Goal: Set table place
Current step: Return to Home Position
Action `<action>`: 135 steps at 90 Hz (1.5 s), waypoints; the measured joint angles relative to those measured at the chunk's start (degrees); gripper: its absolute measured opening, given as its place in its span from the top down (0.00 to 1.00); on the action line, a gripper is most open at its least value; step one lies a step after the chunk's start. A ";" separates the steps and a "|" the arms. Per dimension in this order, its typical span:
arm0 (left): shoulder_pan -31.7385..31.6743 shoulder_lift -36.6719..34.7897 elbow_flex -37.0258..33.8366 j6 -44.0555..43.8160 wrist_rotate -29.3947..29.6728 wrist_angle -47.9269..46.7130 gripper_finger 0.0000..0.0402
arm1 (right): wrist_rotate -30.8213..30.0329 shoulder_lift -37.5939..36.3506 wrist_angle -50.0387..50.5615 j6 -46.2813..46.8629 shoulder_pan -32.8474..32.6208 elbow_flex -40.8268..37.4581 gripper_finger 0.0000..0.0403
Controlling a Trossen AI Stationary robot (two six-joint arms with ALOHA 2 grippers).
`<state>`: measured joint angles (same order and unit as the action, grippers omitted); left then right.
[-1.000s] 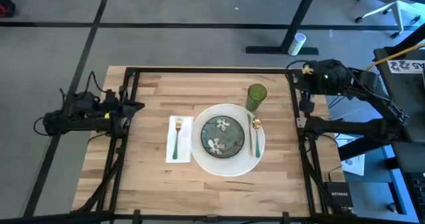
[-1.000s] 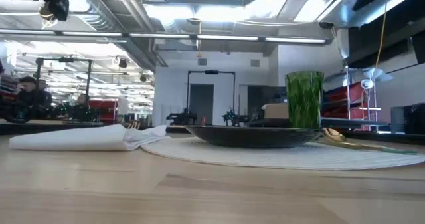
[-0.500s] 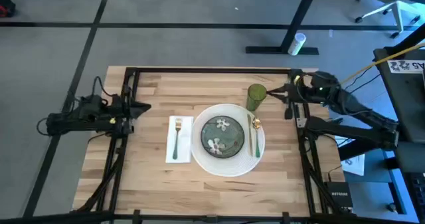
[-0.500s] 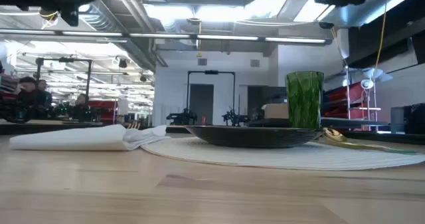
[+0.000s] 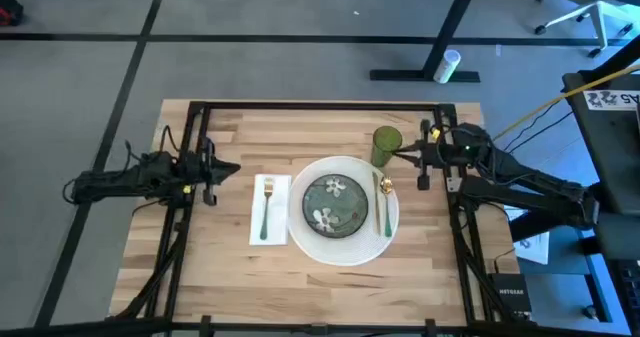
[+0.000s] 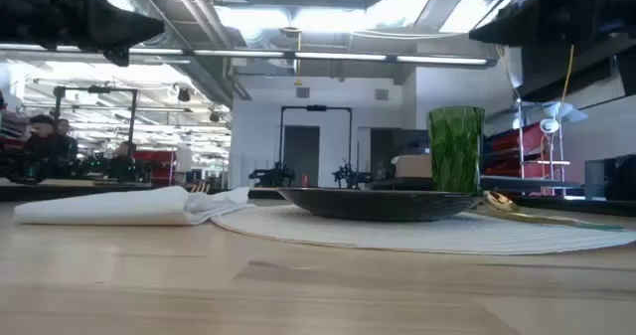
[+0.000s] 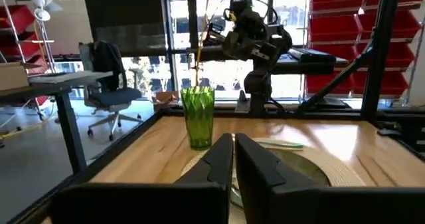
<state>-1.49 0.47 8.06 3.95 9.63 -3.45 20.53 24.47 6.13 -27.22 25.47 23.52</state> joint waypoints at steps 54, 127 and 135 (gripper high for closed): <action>0.01 0.02 -0.09 0.40 0.00 -0.28 1.00 | -6.31 -20.47 -19.94 1.81 -0.02 -23.13 1.00; -0.09 -0.26 -7.51 1.67 6.04 6.18 1.00 | -28.99 -20.22 -8.20 -1.49 -22.43 -23.12 1.00; -0.09 -0.24 -7.52 2.23 6.03 6.31 1.00 | -30.34 -20.22 -8.39 -1.51 -23.85 -23.12 1.00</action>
<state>-1.58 0.24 0.54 6.18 15.66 2.86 -9.81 4.25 -2.26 -28.73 1.62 0.40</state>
